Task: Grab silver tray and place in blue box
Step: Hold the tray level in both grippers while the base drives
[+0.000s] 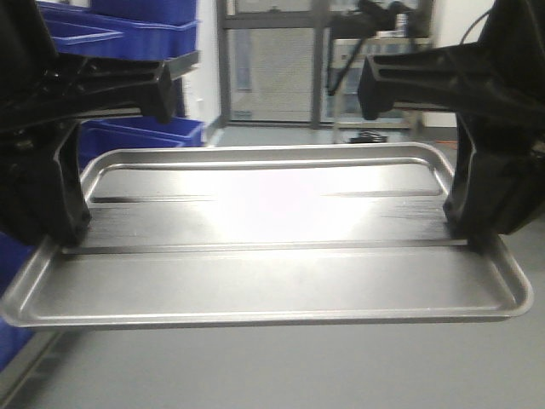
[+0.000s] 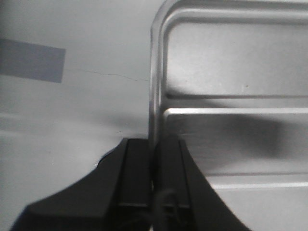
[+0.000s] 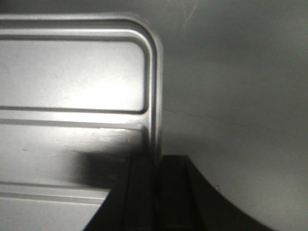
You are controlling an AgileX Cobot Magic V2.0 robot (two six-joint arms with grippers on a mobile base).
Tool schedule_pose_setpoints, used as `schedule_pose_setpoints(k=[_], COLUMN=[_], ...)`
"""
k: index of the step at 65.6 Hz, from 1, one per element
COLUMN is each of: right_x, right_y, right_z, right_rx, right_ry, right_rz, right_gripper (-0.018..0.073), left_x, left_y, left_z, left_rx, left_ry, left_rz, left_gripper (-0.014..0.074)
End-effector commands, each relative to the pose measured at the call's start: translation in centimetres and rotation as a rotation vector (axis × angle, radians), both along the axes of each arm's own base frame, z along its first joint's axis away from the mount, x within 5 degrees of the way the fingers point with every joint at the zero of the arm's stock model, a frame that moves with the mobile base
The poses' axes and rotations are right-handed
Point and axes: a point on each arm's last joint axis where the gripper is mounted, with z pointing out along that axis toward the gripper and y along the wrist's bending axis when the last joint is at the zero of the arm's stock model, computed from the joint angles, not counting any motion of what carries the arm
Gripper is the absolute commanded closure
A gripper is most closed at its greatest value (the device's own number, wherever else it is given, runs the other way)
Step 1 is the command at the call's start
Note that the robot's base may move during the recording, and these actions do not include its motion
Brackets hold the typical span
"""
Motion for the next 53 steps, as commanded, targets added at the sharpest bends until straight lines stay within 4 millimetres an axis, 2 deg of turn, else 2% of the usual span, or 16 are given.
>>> schedule_pose_setpoints(k=[1, 53], right_x=[0.34, 0.33], right_y=[0.14, 0.12], right_z=[1.78, 1.76], right_rx=[0.056, 0.054], right_ry=[-0.092, -0.091], right_rz=[0.026, 0.025], right_gripper=[0.0501, 0.0501], left_x=[-0.14, -0.15], left_y=[-0.19, -0.19], left_z=[1.6, 1.6], left_rx=[-0.061, -0.061], left_ry=[-0.056, -0.055], left_rz=[-0.026, -0.026], left_gripper=[0.07, 0.07])
